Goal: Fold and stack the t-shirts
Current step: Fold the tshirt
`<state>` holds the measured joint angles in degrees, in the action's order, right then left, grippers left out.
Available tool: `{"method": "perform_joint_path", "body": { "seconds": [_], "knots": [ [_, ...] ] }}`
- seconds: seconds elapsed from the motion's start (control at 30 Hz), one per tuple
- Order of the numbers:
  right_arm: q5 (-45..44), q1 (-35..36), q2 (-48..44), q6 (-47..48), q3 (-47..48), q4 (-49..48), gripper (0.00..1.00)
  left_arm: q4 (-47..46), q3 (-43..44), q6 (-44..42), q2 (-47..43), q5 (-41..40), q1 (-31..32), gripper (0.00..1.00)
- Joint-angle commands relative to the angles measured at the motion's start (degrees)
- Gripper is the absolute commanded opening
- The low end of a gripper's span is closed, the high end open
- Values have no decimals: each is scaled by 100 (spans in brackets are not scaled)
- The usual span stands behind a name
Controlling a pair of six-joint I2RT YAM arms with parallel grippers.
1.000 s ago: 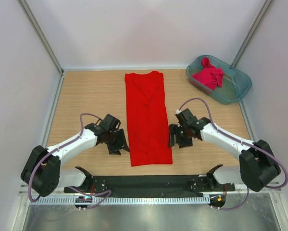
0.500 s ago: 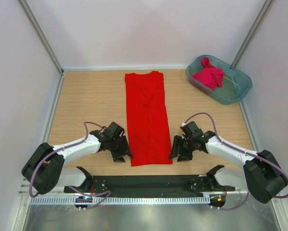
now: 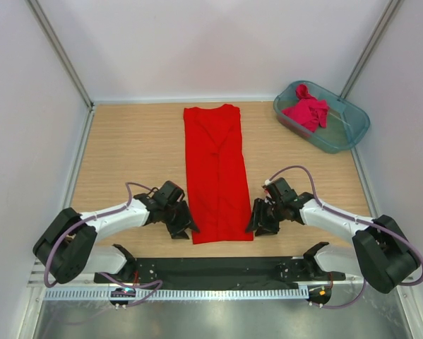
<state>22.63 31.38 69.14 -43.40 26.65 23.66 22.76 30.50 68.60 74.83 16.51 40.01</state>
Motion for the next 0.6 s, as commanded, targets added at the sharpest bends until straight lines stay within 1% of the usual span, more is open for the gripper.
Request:
{"method": "perform_joint_path", "body": {
  "seconds": [0.0, 0.2, 0.4, 0.5, 0.57],
  "knots": [
    [-92, -17, -23, 129, -73, 112, 50, 325, -150, 31, 49, -175, 42, 49],
    [-66, -9, 29, 147, -160, 121, 50, 431, -150, 75, 155, -192, 95, 48],
    [-13, -9, 82, 121, -257, 25, 48, 483, -88, 110, 260, -201, 165, 44],
    [-13, -9, 160, 138, -266, -10, 48, 501, -88, 119, 269, -236, 174, 41],
    [13, -17, 231, 147, -266, -54, 48, 492, -97, 127, 269, -262, 174, 37]
  ]
}}
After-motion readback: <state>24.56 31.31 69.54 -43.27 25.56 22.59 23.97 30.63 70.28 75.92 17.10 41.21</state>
